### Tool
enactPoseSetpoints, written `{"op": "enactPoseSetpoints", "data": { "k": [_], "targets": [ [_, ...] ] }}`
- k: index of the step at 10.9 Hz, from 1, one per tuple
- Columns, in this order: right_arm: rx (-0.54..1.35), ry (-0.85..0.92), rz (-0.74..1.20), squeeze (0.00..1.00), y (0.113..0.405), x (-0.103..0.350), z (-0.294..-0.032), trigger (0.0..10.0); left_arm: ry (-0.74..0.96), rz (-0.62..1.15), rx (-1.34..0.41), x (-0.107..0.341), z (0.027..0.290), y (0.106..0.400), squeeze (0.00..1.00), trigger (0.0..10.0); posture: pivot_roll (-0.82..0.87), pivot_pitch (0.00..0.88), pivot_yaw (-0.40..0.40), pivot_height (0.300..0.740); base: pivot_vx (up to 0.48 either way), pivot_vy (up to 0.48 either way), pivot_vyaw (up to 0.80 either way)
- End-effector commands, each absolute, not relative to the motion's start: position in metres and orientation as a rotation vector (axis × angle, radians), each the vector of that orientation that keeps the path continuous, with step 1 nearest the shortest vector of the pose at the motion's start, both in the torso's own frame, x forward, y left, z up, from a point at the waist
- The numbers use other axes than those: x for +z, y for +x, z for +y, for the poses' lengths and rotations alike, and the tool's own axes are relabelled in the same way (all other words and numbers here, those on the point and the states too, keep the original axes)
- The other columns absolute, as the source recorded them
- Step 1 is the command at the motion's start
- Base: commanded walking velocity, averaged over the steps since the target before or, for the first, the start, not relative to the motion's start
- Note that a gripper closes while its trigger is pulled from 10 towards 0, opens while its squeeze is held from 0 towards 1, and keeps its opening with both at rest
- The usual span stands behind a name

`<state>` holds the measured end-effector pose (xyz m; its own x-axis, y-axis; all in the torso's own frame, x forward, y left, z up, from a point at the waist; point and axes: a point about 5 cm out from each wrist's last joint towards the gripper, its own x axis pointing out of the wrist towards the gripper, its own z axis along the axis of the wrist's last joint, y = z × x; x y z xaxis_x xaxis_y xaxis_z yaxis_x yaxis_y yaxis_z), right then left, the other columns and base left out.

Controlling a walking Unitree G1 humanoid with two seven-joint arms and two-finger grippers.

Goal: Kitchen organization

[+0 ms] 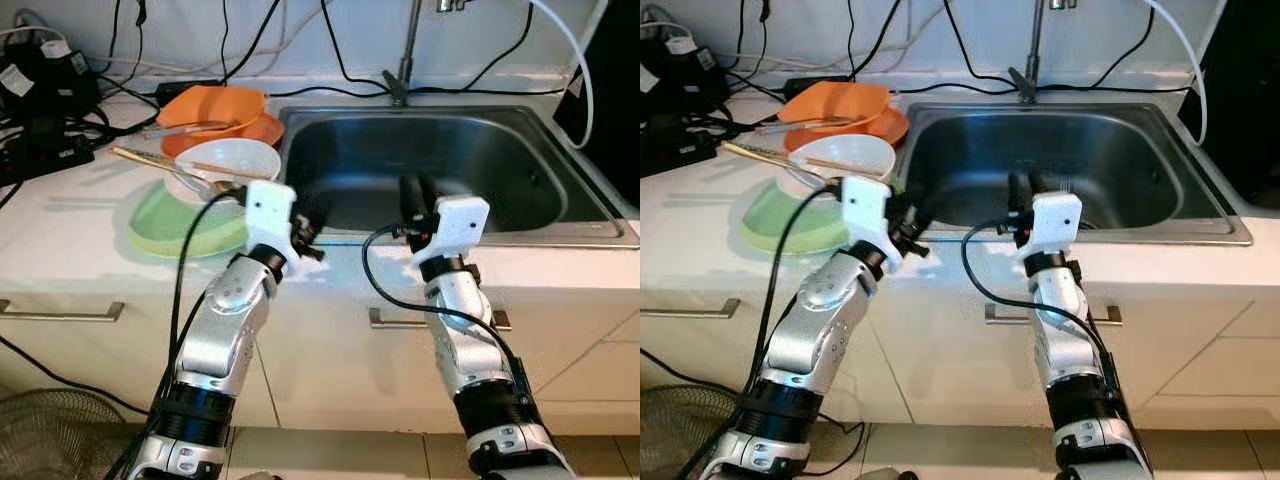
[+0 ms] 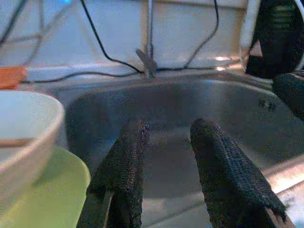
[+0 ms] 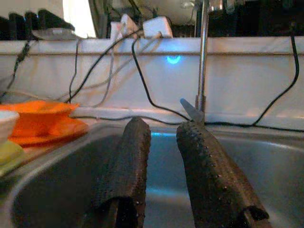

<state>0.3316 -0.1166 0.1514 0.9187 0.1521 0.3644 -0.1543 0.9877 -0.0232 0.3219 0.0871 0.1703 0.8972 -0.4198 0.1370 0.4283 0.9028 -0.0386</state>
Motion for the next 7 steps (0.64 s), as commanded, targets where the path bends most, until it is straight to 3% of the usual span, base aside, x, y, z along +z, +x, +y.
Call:
{"op": "enactPoseSetpoints", "data": {
  "k": [1,3,5,7],
  "targets": [
    [0.163,0.021,-0.375,0.0,0.33,0.154,-0.113,10.0,-0.066,-0.168,-0.39,0.177,0.094,0.325,0.0,10.0,0.11,0.0,0.041,0.74,0.0,0.0,0.0],
    [0.162,0.024,-0.358,0.0,0.33,0.153,-0.112,10.0,-0.108,-0.298,-0.281,0.212,0.112,0.331,0.0,10.0,0.12,0.0,0.037,0.74,0.0,0.0,0.0],
    [0.164,0.026,-0.345,0.0,0.332,0.153,-0.109,10.0,-0.144,-0.432,-0.053,0.252,0.167,0.336,0.0,10.0,0.13,0.0,0.036,0.74,0.0,0.0,0.0],
    [0.166,0.028,-0.336,0.0,0.332,0.152,-0.107,10.0,-0.184,-0.413,0.108,0.252,0.21,0.336,0.0,10.0,0.14,0.0,0.039,0.74,0.0,0.0,0.0]
  ]
}}
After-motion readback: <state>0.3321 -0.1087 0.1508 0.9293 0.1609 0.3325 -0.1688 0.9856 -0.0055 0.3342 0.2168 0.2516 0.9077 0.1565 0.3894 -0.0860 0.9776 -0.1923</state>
